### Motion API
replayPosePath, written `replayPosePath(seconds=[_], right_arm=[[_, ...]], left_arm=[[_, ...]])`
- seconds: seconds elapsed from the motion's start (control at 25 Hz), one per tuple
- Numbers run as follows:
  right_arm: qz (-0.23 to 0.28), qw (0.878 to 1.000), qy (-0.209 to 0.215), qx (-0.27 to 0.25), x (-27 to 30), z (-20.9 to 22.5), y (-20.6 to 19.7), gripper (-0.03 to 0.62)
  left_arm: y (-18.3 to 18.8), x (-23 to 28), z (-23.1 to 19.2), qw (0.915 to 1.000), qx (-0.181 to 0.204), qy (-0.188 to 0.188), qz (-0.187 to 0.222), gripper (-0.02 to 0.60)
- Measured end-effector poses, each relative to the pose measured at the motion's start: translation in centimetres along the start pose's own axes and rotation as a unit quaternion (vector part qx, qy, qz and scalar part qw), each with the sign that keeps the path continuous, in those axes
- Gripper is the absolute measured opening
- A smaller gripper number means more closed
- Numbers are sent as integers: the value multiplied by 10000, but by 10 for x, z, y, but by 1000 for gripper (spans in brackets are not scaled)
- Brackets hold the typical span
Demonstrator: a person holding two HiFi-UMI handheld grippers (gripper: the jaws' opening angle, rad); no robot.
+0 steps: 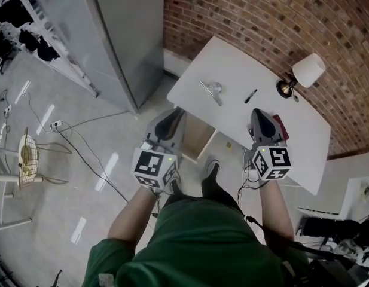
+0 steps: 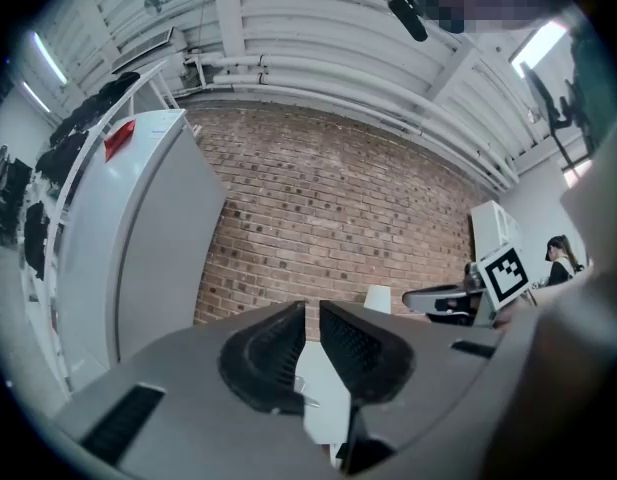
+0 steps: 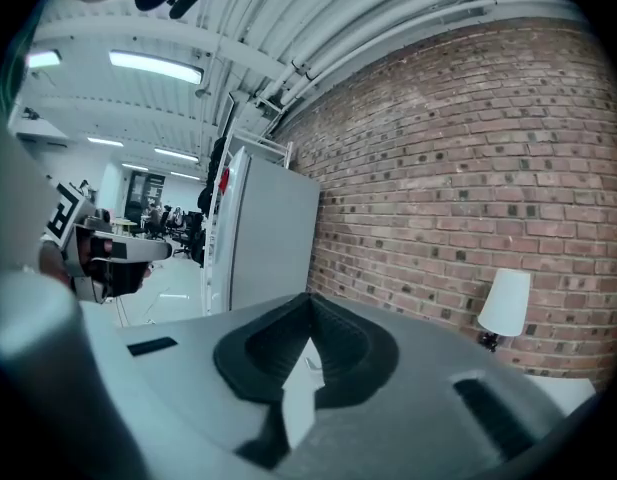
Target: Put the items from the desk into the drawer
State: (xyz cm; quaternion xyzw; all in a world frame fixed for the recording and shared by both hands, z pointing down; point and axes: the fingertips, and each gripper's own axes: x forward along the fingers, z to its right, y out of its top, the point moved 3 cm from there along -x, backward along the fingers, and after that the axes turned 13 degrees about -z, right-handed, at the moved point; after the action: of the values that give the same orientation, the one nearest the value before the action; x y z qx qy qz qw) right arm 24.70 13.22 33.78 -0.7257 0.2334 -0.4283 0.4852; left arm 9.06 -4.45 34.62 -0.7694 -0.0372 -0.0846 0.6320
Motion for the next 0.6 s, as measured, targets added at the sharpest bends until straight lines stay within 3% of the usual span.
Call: replayPosePath(seconds=[0.2,0.6], right_arm=[[-2,10000,91,-30,30,11,9,5],[-559,9974,442,-127,113,49,-7,5]], left_arm=[[4,-1,-18,9996,24,271,-17,43],[5,35,-35,9969,1,759,-195,43]])
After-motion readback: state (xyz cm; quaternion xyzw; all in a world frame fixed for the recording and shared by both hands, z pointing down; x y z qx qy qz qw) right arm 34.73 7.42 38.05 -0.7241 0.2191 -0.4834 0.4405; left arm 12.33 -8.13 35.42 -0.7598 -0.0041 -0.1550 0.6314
